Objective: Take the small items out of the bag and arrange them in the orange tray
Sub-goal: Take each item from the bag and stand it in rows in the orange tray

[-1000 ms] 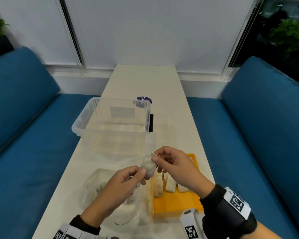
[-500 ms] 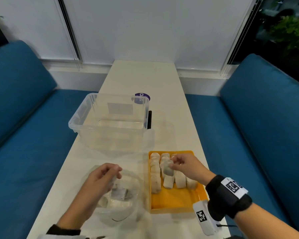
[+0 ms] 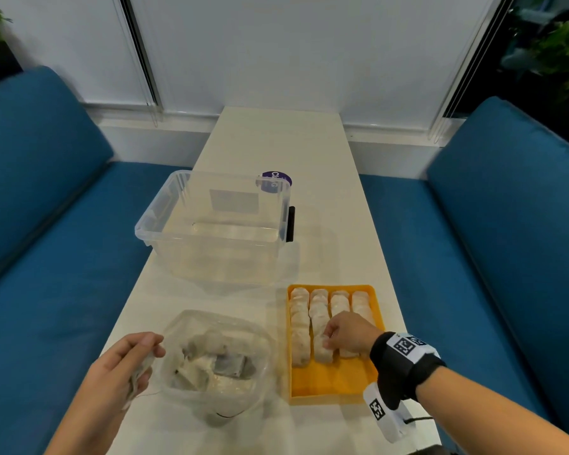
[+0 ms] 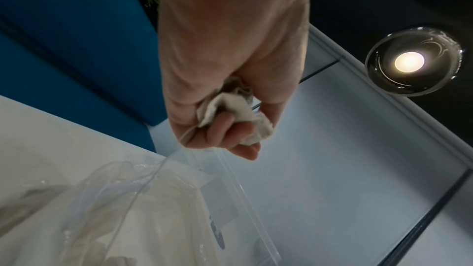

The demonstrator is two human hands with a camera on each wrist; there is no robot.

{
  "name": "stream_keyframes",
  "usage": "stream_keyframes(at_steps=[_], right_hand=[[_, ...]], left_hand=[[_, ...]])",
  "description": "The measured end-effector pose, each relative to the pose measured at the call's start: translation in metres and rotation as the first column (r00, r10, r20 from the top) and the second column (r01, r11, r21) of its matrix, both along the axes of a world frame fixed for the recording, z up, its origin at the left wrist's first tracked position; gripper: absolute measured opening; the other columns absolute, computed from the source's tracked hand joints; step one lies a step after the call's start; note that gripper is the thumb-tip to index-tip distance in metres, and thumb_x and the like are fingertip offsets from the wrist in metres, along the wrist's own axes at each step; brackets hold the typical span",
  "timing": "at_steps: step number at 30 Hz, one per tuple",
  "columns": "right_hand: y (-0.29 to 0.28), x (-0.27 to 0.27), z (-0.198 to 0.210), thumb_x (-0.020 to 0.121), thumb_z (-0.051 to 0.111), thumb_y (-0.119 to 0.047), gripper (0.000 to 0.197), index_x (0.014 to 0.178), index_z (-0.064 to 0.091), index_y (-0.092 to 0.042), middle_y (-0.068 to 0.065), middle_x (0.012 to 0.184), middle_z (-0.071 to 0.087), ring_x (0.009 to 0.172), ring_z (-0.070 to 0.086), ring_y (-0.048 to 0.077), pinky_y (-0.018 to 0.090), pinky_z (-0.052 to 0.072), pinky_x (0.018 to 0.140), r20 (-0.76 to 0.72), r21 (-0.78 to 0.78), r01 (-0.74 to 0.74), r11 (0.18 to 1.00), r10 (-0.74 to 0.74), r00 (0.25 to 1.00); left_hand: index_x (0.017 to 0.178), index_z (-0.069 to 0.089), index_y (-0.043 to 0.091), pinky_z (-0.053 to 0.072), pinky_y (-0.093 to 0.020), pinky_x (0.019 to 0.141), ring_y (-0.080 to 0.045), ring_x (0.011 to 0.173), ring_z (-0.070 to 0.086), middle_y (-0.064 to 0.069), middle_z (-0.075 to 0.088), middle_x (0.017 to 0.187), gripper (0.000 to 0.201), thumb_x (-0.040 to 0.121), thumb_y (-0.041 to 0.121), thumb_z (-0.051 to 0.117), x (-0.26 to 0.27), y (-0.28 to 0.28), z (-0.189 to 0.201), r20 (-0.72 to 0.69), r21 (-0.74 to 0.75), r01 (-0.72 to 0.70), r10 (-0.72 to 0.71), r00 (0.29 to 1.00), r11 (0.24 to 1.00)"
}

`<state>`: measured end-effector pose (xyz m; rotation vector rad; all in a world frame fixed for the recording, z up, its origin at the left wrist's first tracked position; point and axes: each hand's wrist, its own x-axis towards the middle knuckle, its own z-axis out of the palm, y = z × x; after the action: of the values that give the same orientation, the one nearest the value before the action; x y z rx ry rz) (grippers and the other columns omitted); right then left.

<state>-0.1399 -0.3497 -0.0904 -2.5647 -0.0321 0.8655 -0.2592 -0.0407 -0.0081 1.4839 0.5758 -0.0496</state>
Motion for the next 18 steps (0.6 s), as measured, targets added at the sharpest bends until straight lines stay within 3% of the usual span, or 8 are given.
stream_keyframes(at_steps=[5, 8, 15, 18], right_hand=[[0.002, 0.002, 0.001, 0.087, 0.065, -0.024, 0.018, 0.102, 0.064, -0.014, 0.004, 0.103, 0.063, 0.088, 0.051, 0.013, 0.02, 0.039, 0.077, 0.062, -0.023, -0.006, 1.0, 0.007, 0.998], [0.003, 0.002, 0.0, 0.085, 0.066, -0.023, 0.011, 0.091, 0.058, -0.018, 0.001, 0.095, 0.057, 0.087, 0.05, 0.013, 0.02, 0.039, 0.076, 0.071, -0.037, -0.026, 0.999, 0.028, 0.997], [0.004, 0.004, 0.006, 0.086, 0.064, -0.02, 0.014, 0.086, 0.05, -0.018, -0.002, 0.084, 0.051, 0.083, 0.049, 0.013, 0.021, 0.039, 0.077, 0.086, -0.069, -0.008, 0.998, 0.014, 0.996], [0.004, 0.003, 0.007, 0.086, 0.063, -0.018, 0.028, 0.073, 0.039, -0.025, -0.007, 0.075, 0.045, 0.071, 0.045, 0.008, 0.018, 0.038, 0.07, 0.1, -0.046, 0.007, 0.999, -0.002, 0.995]], left_hand=[[0.094, 0.06, 0.002, 0.035, -0.017, 0.047, -0.017, 0.057, 0.029, -0.008, 0.055, 0.08, 0.019, 0.095, 0.014, 0.046, 0.0, -0.003, -0.001, -0.021, -0.005, 0.01, -0.01, 1.0, 1.0], [0.095, 0.06, 0.002, 0.032, -0.023, 0.055, -0.018, 0.057, 0.03, -0.008, 0.055, 0.08, 0.019, 0.095, 0.015, 0.045, 0.001, -0.006, 0.0, -0.013, -0.018, 0.035, -0.035, 0.999, 0.999], [0.094, 0.062, 0.004, 0.034, -0.028, 0.065, -0.019, 0.063, 0.04, -0.006, 0.058, 0.079, 0.02, 0.093, 0.018, 0.048, 0.008, -0.013, 0.0, 0.002, -0.024, 0.11, -0.11, 0.994, 0.994], [0.099, 0.061, 0.005, 0.039, -0.028, 0.073, -0.021, 0.075, 0.049, -0.006, 0.061, 0.083, 0.019, 0.094, 0.017, 0.047, 0.012, -0.017, 0.0, 0.014, -0.062, 0.155, -0.154, 0.988, 0.986]])
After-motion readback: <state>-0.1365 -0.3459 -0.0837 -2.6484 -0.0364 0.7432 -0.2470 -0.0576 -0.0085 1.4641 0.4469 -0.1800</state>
